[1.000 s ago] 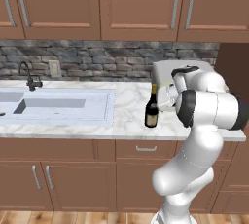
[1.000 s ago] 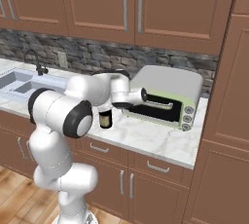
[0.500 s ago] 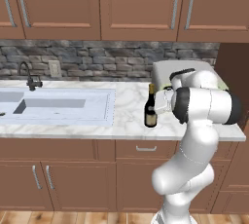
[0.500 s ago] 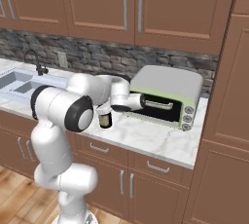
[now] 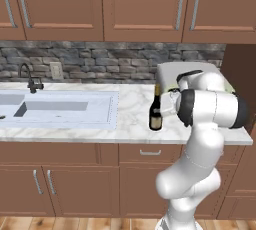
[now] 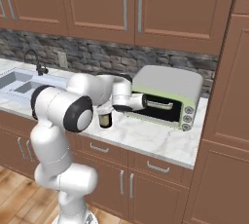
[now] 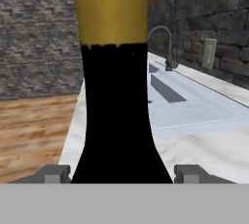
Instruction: There is a wine glass and glass cup on the dining counter. Place the wine bottle next to the wine glass and the juice bottle next to the glass cup.
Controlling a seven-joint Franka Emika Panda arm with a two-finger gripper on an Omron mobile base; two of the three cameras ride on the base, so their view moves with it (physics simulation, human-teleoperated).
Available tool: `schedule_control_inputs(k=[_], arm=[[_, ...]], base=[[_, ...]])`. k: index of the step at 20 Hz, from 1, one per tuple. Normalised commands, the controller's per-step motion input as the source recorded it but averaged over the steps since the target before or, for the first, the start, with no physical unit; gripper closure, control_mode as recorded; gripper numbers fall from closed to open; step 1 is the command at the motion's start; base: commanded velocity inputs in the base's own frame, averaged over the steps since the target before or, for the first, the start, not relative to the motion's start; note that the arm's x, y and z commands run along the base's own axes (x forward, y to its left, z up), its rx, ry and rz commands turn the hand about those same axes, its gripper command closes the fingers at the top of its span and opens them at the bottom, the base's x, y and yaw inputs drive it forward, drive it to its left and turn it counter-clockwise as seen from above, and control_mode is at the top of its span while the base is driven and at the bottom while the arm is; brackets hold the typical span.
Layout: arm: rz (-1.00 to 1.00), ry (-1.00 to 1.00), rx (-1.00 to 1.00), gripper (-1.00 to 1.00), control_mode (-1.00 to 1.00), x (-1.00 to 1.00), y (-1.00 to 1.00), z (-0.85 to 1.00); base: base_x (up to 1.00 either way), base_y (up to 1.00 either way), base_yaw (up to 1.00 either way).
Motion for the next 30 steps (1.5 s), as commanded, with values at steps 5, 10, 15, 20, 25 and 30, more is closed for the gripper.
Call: schedule_control_inputs(k=[5,10,15,20,25,30], arm=[[0.00,0.00,0.02,1.00,-1.00,-0.69,0.00,0.98],[0.00,0.00,0.07,1.00,-1.00,-0.86,0.01,1.00],[0.00,0.00,0.09,1.00,-1.00,-0.76,0.00,1.00],[0.00,0.02,0.06,1.00,-1.00,-0.69,0.11,0.80],[0.00,0.01,0.00,1.00,-1.00,-0.62,0.08,0.41],[0.00,0.00,-0.01,1.00,-1.00,-0.65,0.00,0.15]], base=[[0.00,0.00,0.00],[0.00,0.00,0.00],[0.00,0.00,0.00],[0.00,0.00,0.00],[0.00,0.00,0.00],[0.00,0.00,0.00]])
